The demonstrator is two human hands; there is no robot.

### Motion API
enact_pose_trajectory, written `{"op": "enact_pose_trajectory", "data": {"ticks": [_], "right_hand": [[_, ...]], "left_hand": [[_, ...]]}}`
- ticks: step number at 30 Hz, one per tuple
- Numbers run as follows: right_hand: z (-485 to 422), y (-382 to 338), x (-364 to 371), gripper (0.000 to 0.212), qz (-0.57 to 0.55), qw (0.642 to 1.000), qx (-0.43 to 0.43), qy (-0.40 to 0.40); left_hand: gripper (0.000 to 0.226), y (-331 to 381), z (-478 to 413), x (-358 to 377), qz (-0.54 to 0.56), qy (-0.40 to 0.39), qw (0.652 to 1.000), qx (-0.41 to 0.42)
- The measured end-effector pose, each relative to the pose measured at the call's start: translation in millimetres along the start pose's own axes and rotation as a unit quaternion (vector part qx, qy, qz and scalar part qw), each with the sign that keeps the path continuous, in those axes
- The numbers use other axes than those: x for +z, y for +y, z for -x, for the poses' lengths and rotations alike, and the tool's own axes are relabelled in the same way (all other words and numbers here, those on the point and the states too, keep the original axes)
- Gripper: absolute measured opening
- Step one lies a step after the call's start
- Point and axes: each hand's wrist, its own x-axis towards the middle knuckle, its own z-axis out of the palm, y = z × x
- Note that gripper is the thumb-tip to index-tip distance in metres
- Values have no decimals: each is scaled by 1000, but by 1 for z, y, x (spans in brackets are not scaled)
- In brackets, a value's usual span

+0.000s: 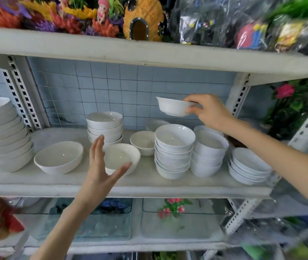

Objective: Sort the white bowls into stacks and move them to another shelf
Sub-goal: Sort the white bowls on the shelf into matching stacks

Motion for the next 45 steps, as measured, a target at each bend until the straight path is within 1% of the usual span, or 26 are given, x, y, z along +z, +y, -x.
{"op": "enact_pose_trajectory", "data": {"ticks": [2, 4, 7, 10, 13, 16, 18, 21, 24, 26, 28, 30, 33, 37, 41, 45], "right_hand": [[23, 0, -13, 19, 12, 1000, -7, 19], [43, 3, -23, 17, 28, 999, -6, 37], [76, 13, -36, 17, 38, 998, 18, 52], [105, 24, -53, 20, 45, 995, 37, 76], [128, 42, -68, 22, 55, 993, 61, 86], [145, 69, -77, 22, 70, 990, 84, 87], [156, 87, -80, 23, 72, 989, 92, 85], [170, 111, -80, 24, 76, 990, 89, 74], [177, 134, -74, 25, 83, 991, 88, 64], [177, 147, -71, 27, 90, 992, 77, 45], [177, 156, -67, 27, 116, 991, 52, 29], [178, 165, -64, 31, 154, 987, 7, 33], [183, 180, -56, 38, 169, 985, -26, 22], [188, 193, -51, 38, 174, 983, -52, 10], [191, 198, -51, 47, 170, 983, -62, 6], [193, 201, -48, 56, 165, 984, -70, 3]], "left_hand": [[91, 18, 5, 15, 20, -5, 999, 31], [91, 35, 12, 31, 42, -27, 997, 57], [74, 59, 19, 60, 80, -90, 989, 81], [68, 82, 23, 92, 136, -158, 975, 74], [56, 93, 27, 125, 152, -221, 962, 51], [51, 94, 30, 158, 155, -272, 950, 10], [51, 93, 31, 180, 147, -289, 946, -4], [60, 97, 28, 213, 116, -305, 945, -11], [71, 99, 22, 248, 48, -300, 953, 20], [79, 96, 18, 270, 26, -291, 956, 24], [83, 93, 15, 289, 18, -273, 962, 19], [85, 92, 12, 304, 11, -248, 968, 18], [87, 89, 5, 322, 39, -223, 974, 10], [87, 86, 2, 336, 54, -199, 979, -10], [75, 83, -2, 343, 85, -174, 981, -23], [79, 80, -4, 345, 101, -162, 981, -26]]}}
